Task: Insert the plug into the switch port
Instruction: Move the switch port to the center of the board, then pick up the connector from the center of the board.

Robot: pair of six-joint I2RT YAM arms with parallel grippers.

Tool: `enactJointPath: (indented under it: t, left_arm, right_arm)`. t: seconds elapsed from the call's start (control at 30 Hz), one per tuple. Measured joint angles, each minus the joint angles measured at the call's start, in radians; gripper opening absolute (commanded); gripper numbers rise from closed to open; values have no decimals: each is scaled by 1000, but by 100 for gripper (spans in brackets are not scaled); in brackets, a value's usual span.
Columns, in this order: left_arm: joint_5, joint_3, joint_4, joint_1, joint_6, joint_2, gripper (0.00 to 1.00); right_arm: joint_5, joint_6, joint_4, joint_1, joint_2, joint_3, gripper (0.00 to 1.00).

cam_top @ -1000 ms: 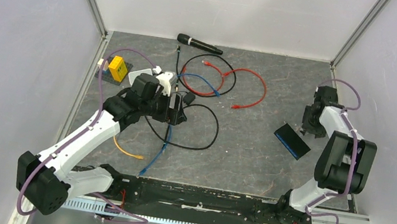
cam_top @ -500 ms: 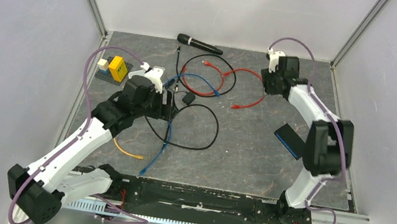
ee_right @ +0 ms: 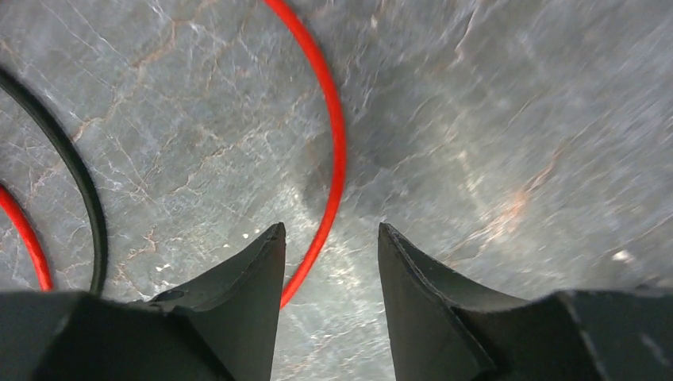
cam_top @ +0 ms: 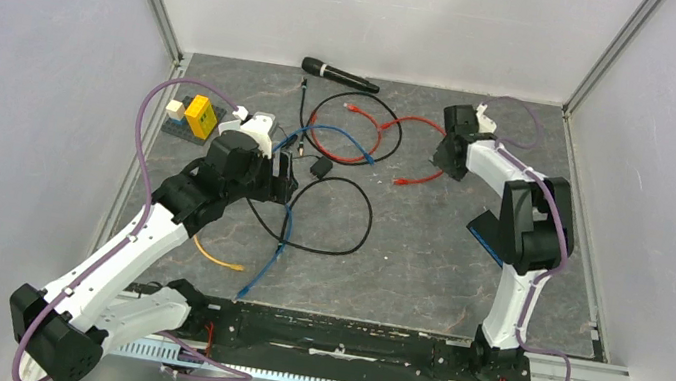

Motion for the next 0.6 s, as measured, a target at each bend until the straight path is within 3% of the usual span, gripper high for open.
enactJointPath:
  t: [0.33,0.43,0.5,0.6]
  left_arm:
    - [2,0,0,0,0,0,82]
    - [1,-1,0,0,0,-2,82]
    - [0,-1,0,0,0,-6,82]
    - [0,-1,0,0,0,-11,82]
  right_arm:
    - [100,386,-107,121,65,25,42]
    - [119,439,-122,138,69,30,14]
    - [127,446,-131,140,77,38,0]
    - [146,426,-127,140,84,43,0]
